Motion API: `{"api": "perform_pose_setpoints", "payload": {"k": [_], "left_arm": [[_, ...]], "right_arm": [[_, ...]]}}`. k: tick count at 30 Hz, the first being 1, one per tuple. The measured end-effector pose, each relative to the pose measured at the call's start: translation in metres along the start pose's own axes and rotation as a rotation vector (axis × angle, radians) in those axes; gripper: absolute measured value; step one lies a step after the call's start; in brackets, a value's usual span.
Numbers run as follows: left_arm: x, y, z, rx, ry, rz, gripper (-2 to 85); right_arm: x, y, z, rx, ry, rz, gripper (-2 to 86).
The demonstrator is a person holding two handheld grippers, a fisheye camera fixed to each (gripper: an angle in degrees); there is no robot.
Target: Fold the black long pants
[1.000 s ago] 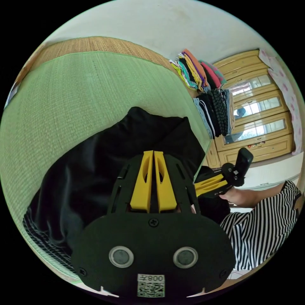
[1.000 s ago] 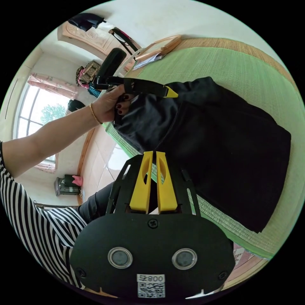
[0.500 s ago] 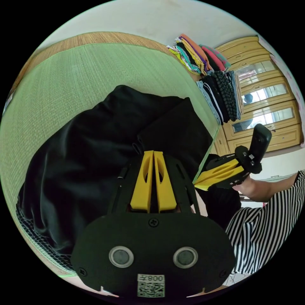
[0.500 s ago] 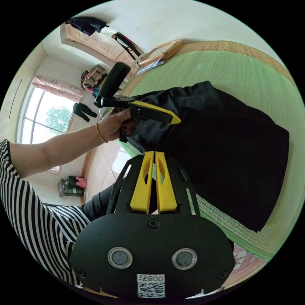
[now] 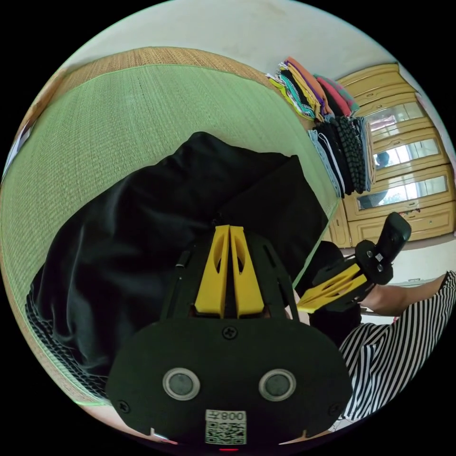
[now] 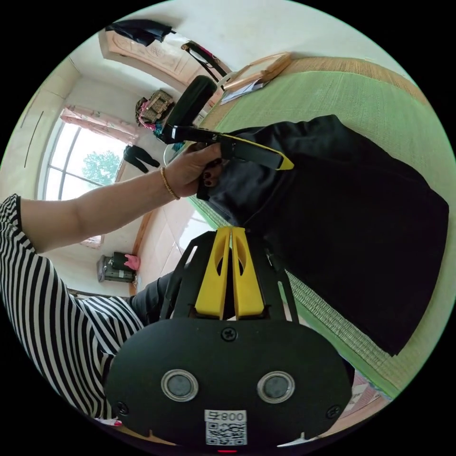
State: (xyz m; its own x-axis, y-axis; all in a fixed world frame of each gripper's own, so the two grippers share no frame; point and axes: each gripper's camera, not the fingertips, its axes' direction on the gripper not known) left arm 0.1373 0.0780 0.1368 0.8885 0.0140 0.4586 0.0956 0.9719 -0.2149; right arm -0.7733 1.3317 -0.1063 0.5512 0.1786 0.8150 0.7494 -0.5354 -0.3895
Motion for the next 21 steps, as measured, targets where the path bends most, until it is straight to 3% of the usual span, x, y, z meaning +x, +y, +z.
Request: {"api": "perform_pose_setpoints", "payload": {"k": [4, 9, 21], "left_arm": [[0.011, -0.01, -0.001, 0.047, 0.006, 0.016, 0.1], [0.016, -0.02, 0.018, 0.004, -0.072, -0.008, 0.1], [0.06, -0.032, 0.042, -0.031, -0.224, 0.093, 0.1]], "right_arm": [[0.003, -0.006, 0.0, 0.051, 0.017, 0.038, 0.1], [0.013, -0.012, 0.039, -0.073, 0.114, 0.094, 0.1], [-0.015, 0.004, 0.089, -0.06, 0.301, -0.045, 0.2]]}}
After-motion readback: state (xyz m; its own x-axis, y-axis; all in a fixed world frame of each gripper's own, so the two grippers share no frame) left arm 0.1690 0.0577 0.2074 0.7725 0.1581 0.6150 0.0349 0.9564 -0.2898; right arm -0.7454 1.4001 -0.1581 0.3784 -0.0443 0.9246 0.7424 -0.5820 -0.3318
